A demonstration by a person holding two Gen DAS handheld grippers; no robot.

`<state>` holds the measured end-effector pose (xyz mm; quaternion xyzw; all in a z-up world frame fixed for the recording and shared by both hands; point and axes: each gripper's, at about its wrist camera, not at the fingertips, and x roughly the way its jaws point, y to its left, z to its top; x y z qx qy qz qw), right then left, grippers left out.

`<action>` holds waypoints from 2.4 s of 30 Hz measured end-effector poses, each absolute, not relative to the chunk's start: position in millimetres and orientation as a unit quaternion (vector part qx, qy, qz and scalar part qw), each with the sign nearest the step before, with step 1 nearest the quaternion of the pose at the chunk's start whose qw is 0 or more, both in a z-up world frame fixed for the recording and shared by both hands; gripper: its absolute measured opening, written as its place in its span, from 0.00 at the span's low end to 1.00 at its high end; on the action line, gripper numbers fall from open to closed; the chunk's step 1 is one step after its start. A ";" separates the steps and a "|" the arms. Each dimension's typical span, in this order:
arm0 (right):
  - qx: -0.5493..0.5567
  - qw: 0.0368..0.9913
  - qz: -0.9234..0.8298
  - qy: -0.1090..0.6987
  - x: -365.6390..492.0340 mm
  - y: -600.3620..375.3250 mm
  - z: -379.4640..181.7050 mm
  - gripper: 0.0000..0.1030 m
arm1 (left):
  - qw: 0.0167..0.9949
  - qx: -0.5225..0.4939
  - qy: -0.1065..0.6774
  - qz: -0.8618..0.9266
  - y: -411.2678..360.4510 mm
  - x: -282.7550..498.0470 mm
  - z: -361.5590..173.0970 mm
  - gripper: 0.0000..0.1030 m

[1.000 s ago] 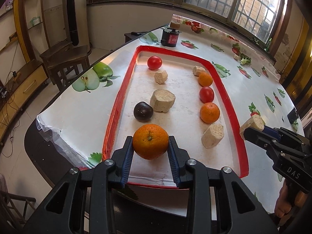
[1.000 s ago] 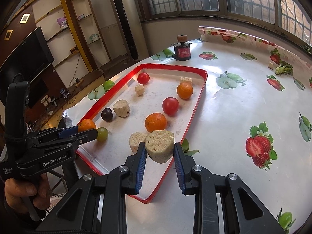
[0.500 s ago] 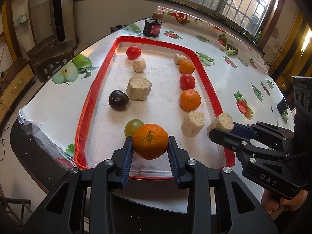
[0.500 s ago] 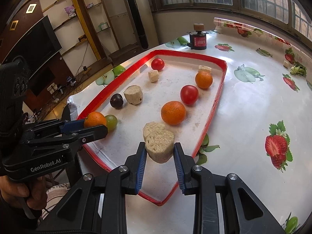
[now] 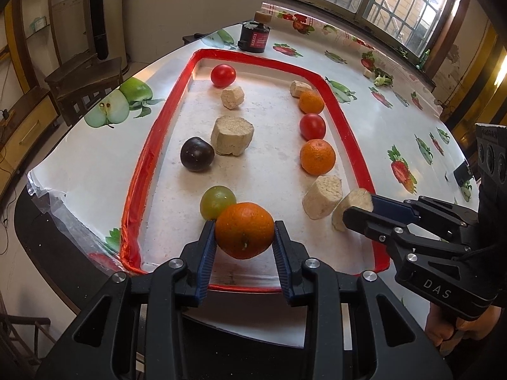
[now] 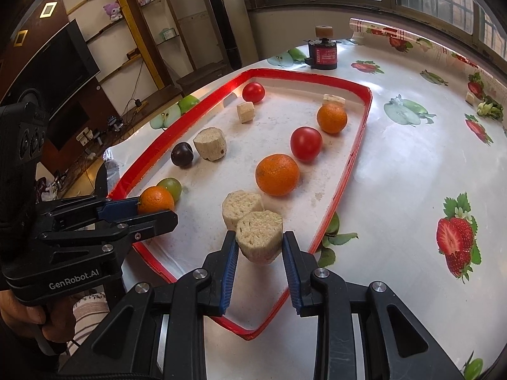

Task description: Organize fruits

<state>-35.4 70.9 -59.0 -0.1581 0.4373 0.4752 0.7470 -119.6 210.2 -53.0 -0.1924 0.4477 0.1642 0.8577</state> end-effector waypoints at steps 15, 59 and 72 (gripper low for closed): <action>-0.159 0.749 0.488 0.419 -41.3 58.6 -46.3 0.48 | 0.865 -0.173 0.433 0.187 205.0 -134.3 -42.0 0.62; -0.300 0.666 0.638 0.244 -47.5 40.8 -3.4 0.82 | 0.897 -0.092 0.374 0.217 172.7 -175.9 -8.9 0.77; -0.302 0.660 0.642 0.248 -44.5 34.4 -13.6 0.82 | 0.914 -0.052 0.343 0.212 150.3 -183.3 3.2 0.77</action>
